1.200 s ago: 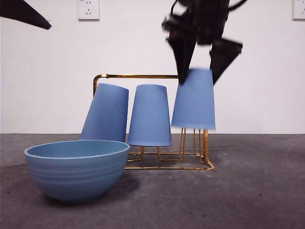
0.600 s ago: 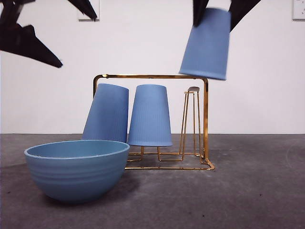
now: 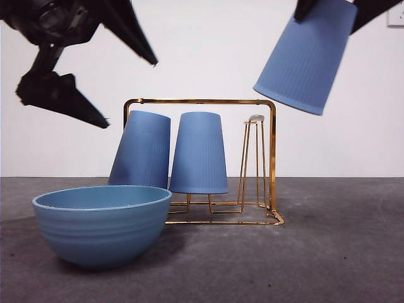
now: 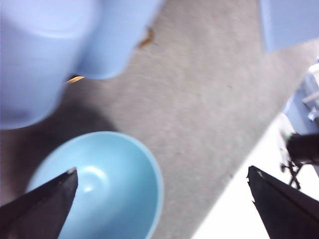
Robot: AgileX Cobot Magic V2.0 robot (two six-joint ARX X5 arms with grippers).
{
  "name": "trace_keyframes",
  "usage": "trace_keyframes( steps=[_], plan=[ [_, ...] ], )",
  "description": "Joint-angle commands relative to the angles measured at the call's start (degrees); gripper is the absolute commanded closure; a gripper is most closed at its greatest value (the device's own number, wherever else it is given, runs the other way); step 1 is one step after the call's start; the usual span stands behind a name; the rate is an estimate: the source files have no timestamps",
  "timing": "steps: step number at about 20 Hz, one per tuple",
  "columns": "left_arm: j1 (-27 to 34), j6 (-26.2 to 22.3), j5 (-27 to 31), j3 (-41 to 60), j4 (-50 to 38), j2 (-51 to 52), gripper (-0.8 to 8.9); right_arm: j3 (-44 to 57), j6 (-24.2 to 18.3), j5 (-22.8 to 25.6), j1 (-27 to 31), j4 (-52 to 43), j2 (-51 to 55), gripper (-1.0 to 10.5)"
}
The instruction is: Right arm lift cup from the cupboard, then place it on the right of the bowl
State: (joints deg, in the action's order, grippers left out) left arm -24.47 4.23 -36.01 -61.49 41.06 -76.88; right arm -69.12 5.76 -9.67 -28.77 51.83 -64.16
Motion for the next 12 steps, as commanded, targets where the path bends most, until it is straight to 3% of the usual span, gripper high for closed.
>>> trace_keyframes(
  steps=[1,5,12],
  plan=[
    [-1.57,1.97,-1.68,1.95,-2.1,-0.79,2.6,6.21,0.24,-1.38,-0.24,-4.42,5.07,6.8],
    [-2.23,9.09,-11.67,6.69,-10.27,-0.79,2.6,19.98,4.98,-7.65,-0.15,-13.79,15.8,6.8],
    [-2.23,14.56,-23.1,6.82,-14.53,-1.77,2.6,40.54,22.25,-17.07,-0.15,-35.98,26.95,6.8]
  ],
)
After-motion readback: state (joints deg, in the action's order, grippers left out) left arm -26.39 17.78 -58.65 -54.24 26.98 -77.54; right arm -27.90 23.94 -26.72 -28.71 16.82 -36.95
